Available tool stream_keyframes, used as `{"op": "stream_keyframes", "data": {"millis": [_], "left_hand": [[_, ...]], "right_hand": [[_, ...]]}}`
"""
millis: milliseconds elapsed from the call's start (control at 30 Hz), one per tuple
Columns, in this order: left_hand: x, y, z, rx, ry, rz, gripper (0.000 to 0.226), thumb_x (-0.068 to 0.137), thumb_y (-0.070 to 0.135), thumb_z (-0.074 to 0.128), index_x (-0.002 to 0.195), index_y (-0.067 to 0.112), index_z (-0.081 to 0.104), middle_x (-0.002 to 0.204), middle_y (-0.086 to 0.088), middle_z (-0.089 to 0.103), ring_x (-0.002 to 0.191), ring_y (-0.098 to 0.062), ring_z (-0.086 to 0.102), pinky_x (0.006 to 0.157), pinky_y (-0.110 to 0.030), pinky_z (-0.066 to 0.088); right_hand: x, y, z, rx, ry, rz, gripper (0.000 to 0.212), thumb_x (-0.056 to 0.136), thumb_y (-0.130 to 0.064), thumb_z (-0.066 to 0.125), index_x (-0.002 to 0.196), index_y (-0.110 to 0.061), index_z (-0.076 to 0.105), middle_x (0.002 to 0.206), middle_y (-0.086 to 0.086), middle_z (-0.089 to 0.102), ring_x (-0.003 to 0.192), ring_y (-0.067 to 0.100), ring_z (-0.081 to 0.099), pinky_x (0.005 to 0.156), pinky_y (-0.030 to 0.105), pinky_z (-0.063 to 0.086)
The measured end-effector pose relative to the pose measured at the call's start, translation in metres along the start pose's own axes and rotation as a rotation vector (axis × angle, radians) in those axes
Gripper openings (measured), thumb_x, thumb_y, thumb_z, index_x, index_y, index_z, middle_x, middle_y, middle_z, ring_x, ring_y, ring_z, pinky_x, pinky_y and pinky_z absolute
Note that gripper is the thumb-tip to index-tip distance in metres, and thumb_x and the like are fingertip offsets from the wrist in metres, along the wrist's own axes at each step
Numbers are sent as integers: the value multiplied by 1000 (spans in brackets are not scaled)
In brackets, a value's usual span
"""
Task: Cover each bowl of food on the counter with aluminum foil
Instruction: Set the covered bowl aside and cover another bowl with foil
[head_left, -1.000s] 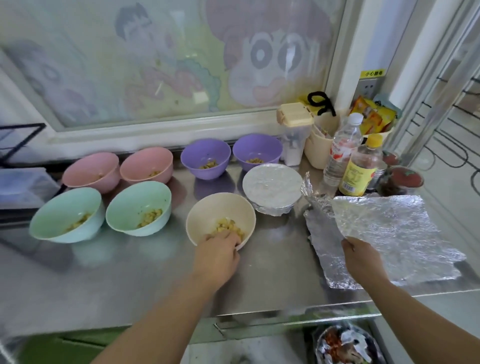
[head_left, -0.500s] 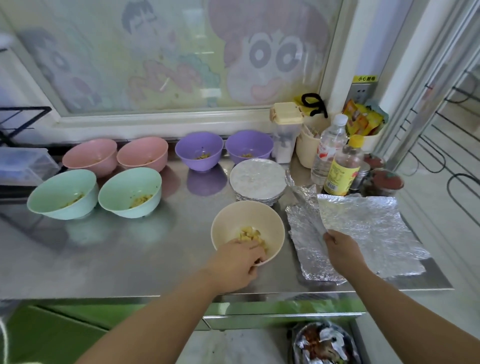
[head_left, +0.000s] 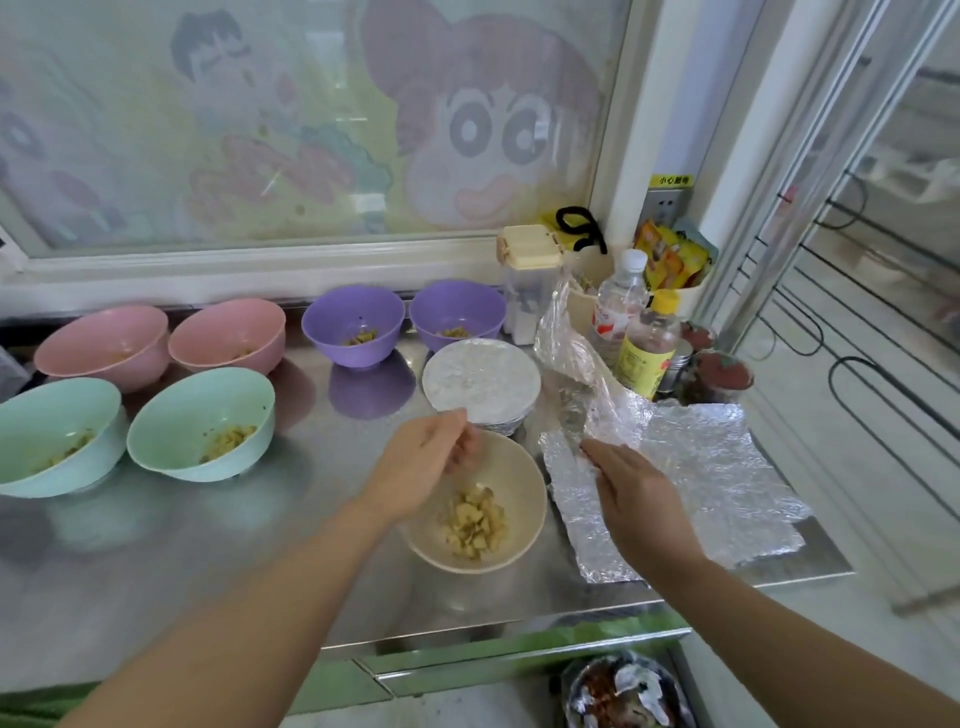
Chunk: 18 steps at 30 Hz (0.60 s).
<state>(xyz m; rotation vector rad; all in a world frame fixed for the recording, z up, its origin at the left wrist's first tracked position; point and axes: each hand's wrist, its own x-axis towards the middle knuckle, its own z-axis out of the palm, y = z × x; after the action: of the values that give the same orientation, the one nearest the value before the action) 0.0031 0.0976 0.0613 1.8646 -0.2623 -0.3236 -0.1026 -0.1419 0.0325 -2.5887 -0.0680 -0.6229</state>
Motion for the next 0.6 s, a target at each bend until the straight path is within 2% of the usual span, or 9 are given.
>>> {"op": "stream_keyframes", "data": {"millis": [33, 100, 200, 300, 333, 400, 500, 567, 600], "left_hand": [[6, 7, -6, -195, 2, -151, 53, 102, 55, 38, 91, 16, 71, 79, 1, 74, 74, -19, 67, 68, -32, 51], [15, 14, -23, -402, -32, -354, 74, 94, 73, 26, 107, 14, 69, 91, -6, 76, 83, -25, 72, 69, -34, 54], [17, 16, -47, -483, -124, -441, 91, 75, 88, 33, 119, 16, 65, 102, -7, 75, 88, -26, 74, 71, -39, 58], [15, 16, -61, -366, -251, -416, 79, 73, 85, 43, 120, 26, 67, 108, 2, 74, 94, -20, 74, 82, -42, 59], [16, 16, -64, -330, -282, -407, 71, 77, 82, 46, 120, 30, 68, 111, 4, 74, 101, -18, 72, 86, -41, 58], [18, 12, -67, -268, -259, -405, 55, 84, 67, 60, 119, 25, 69, 112, 1, 75, 104, -18, 71, 86, -38, 58], [21, -2, -70, -55, -124, -336, 19, 87, 22, 71, 105, 15, 72, 104, -6, 76, 87, -18, 71, 72, -28, 56], [21, -12, -74, 105, -74, -264, 13, 83, 9, 68, 95, 7, 72, 88, -6, 75, 75, -19, 65, 64, -26, 49], [20, -15, -76, 159, -65, -245, 13, 81, 8, 68, 94, 6, 71, 84, -6, 74, 73, -18, 63, 62, -25, 46]], "right_hand": [[1, -5, 5, -36, -8, -76, 45, 86, 9, 68, 128, -7, 67, 119, 10, 73, 103, 30, 69, 95, 52, 56], [2, -15, 16, -99, -33, -165, 51, 79, 9, 75, 126, -10, 68, 121, 7, 73, 104, 27, 71, 98, 57, 53], [3, -30, 31, -205, -56, -256, 55, 68, 2, 86, 120, -13, 73, 117, 4, 75, 106, 23, 72, 99, 57, 52], [1, -45, 41, -303, -121, -316, 55, 63, -4, 90, 114, -18, 76, 113, 0, 76, 107, 19, 72, 104, 53, 49], [-1, -50, 44, -324, -149, -323, 55, 62, -5, 90, 112, -20, 76, 113, -2, 76, 107, 17, 72, 105, 52, 48], [-4, -58, 49, -360, -211, -308, 53, 59, -9, 92, 109, -22, 77, 111, -5, 76, 107, 14, 71, 107, 51, 45], [-10, -65, 53, -422, -290, -306, 46, 64, -18, 88, 107, -25, 76, 113, -7, 75, 110, 14, 70, 110, 51, 34], [-14, -72, 48, -425, -364, -278, 40, 81, -44, 73, 118, -30, 72, 127, -10, 69, 122, 15, 63, 116, 55, 26], [-14, -76, 43, -402, -446, -216, 51, 89, -63, 56, 129, -33, 65, 139, -11, 62, 133, 14, 55, 120, 58, 21]]}}
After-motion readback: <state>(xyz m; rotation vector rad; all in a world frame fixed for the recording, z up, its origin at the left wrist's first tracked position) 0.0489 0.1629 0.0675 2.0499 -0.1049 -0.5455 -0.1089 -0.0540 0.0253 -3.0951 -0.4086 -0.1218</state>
